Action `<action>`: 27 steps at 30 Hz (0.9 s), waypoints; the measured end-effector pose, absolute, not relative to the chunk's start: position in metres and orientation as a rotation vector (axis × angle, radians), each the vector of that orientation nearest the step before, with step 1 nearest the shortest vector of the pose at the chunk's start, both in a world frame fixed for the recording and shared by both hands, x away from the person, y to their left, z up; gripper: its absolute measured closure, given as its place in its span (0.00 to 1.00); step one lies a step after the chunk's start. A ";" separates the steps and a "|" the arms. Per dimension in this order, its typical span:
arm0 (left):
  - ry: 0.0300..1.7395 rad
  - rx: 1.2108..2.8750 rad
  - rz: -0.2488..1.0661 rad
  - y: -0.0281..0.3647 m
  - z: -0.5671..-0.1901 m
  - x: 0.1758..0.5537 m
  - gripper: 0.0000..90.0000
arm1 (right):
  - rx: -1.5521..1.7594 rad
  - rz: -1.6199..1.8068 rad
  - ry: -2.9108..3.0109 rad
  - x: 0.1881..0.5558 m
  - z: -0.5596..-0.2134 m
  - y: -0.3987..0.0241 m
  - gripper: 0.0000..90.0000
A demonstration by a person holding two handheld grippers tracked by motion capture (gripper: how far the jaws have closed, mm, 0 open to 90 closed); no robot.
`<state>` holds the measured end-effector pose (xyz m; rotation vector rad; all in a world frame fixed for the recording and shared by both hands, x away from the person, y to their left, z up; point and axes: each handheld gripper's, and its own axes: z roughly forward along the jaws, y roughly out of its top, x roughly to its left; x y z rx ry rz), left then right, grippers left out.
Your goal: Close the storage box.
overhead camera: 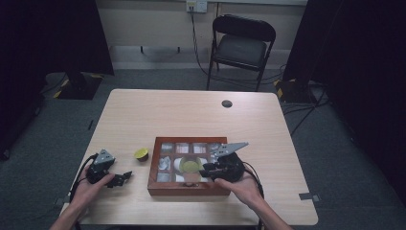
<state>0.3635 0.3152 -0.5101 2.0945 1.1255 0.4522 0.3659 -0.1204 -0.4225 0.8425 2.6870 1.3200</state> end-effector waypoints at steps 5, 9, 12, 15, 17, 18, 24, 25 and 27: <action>1.126 2.094 0.452 0.315 -0.510 0.363 0.08 | 0.920 1.315 2.626 0.368 -0.423 -0.140 0.64; 1.126 2.094 0.452 0.315 -0.510 0.363 0.08 | 0.977 1.296 2.568 0.369 -0.423 -0.153 0.55; 1.126 2.095 0.452 0.315 -0.510 0.363 0.08 | 1.034 1.285 2.528 0.370 -0.426 -0.164 0.52; 1.127 2.094 0.453 0.315 -0.510 0.363 0.08 | 1.097 1.263 2.486 0.371 -0.431 -0.176 0.49; 1.126 2.094 0.452 0.315 -0.510 0.363 0.08 | 1.133 1.256 2.454 0.372 -0.431 -0.184 0.48; 1.126 2.094 0.452 0.315 -0.510 0.363 0.08 | 1.147 1.253 2.436 0.373 -0.431 -0.188 0.47; 1.126 2.095 0.453 0.315 -0.510 0.363 0.08 | 1.215 1.221 2.357 0.376 -0.431 -0.208 0.41; 1.126 2.095 0.454 0.315 -0.510 0.363 0.08 | 1.226 1.215 2.344 0.376 -0.432 -0.211 0.40; 1.127 2.095 0.455 0.315 -0.510 0.363 0.08 | 1.246 1.201 2.324 0.376 -0.435 -0.217 0.39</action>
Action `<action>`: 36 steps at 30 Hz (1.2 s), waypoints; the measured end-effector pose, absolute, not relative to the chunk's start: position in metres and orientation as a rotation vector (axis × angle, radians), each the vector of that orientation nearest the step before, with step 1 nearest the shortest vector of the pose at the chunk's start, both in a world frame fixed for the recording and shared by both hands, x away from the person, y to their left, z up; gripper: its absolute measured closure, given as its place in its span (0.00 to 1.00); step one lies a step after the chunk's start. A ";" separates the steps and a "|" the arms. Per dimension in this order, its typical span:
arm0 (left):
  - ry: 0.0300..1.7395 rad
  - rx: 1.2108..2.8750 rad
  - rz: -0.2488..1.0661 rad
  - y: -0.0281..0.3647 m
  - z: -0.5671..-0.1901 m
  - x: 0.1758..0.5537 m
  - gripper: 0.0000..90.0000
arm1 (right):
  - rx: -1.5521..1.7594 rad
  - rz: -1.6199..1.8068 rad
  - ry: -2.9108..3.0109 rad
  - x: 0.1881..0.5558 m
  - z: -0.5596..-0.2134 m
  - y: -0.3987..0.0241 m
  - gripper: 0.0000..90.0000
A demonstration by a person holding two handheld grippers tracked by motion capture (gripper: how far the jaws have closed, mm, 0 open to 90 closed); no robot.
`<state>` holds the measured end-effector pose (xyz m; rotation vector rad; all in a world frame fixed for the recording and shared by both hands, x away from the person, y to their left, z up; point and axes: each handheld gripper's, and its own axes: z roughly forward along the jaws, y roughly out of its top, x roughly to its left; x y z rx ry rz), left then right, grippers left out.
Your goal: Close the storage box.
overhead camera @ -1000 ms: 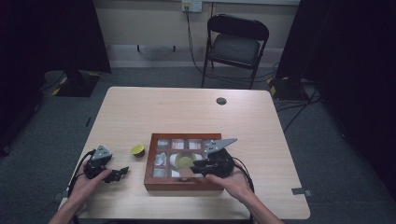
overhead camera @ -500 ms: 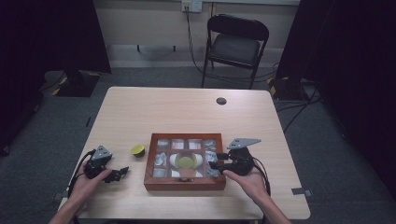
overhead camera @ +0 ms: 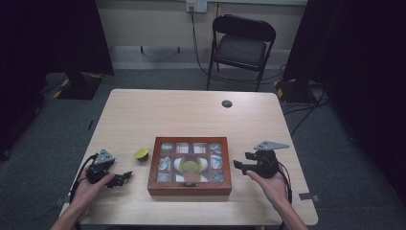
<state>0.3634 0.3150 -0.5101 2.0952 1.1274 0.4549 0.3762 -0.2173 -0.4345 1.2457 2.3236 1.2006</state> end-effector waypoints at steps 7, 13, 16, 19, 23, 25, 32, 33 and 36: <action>1.132 2.095 0.456 0.315 -0.510 0.363 0.08 | 1.362 1.141 2.255 0.378 -0.447 -0.247 0.34; 1.143 2.094 0.461 0.315 -0.510 0.363 0.06 | 1.458 1.042 2.198 0.380 -0.459 -0.273 0.31; 1.161 2.091 0.466 0.314 -0.510 0.363 0.05 | 1.506 0.988 2.164 0.382 -0.468 -0.282 0.29; 1.186 2.084 0.469 0.313 -0.511 0.363 0.03 | 1.540 0.919 2.140 0.383 -0.476 -0.288 0.28; 1.202 2.090 0.471 0.313 -0.510 0.364 0.00 | 1.583 0.836 2.091 0.385 -0.484 -0.293 0.28; 1.201 2.088 0.473 0.313 -0.510 0.364 0.00 | 1.591 0.777 2.074 0.385 -0.488 -0.294 0.27; 1.210 2.083 0.477 0.313 -0.510 0.363 0.00 | 1.589 0.785 1.970 0.379 -0.497 -0.291 0.18; 1.214 2.082 0.477 0.313 -0.510 0.363 0.00 | 1.601 0.782 1.947 0.379 -0.499 -0.290 0.15; 1.227 2.074 0.478 0.312 -0.511 0.362 0.00 | 1.593 0.803 1.924 0.377 -0.502 -0.291 0.14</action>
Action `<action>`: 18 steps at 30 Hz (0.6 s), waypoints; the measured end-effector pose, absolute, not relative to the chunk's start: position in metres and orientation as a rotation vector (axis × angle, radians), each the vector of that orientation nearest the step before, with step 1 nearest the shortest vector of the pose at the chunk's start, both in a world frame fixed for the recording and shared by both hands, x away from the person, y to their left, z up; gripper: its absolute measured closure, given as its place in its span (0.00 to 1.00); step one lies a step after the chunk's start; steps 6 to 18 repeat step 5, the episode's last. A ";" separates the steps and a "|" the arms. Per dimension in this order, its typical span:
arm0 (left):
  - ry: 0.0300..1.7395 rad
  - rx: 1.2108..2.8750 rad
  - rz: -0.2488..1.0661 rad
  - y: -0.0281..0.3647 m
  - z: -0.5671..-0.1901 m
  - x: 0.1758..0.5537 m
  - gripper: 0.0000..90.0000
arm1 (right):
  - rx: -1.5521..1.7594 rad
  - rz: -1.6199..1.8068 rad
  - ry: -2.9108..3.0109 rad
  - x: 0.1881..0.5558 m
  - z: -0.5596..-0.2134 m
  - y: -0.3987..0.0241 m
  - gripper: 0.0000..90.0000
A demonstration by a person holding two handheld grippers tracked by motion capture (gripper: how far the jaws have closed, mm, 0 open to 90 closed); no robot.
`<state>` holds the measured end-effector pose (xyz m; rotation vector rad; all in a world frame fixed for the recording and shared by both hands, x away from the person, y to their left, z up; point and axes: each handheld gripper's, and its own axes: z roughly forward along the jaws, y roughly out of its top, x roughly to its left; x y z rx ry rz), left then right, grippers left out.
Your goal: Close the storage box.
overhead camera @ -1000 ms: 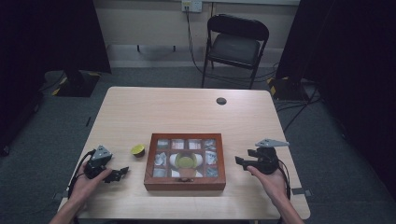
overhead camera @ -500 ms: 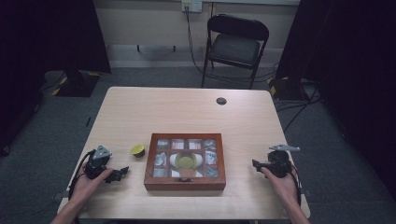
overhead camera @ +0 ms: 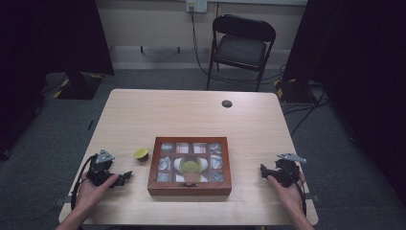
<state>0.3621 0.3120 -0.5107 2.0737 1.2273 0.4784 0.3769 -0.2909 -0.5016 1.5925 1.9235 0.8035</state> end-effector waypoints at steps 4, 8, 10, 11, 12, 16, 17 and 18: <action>1.233 2.071 0.480 0.312 -0.511 0.362 0.00 | 1.596 0.800 1.916 0.375 -0.502 -0.291 0.14; 1.233 2.071 0.480 0.312 -0.511 0.362 0.00 | 1.599 0.799 1.913 0.375 -0.502 -0.291 0.14; 1.233 2.071 0.480 0.312 -0.511 0.362 0.00 | 1.599 0.799 1.913 0.375 -0.502 -0.291 0.14; 1.233 2.071 0.480 0.312 -0.511 0.362 0.00 | 1.599 0.799 1.913 0.375 -0.502 -0.291 0.14; 1.233 2.071 0.480 0.312 -0.511 0.362 0.00 | 1.599 0.799 1.913 0.375 -0.502 -0.291 0.14; 1.233 2.071 0.480 0.312 -0.511 0.362 0.00 | 1.599 0.799 1.913 0.375 -0.502 -0.291 0.14; 1.233 2.071 0.480 0.312 -0.511 0.362 0.00 | 1.599 0.799 1.913 0.375 -0.502 -0.291 0.14; 1.233 2.071 0.480 0.312 -0.511 0.362 0.00 | 1.599 0.799 1.913 0.375 -0.502 -0.291 0.14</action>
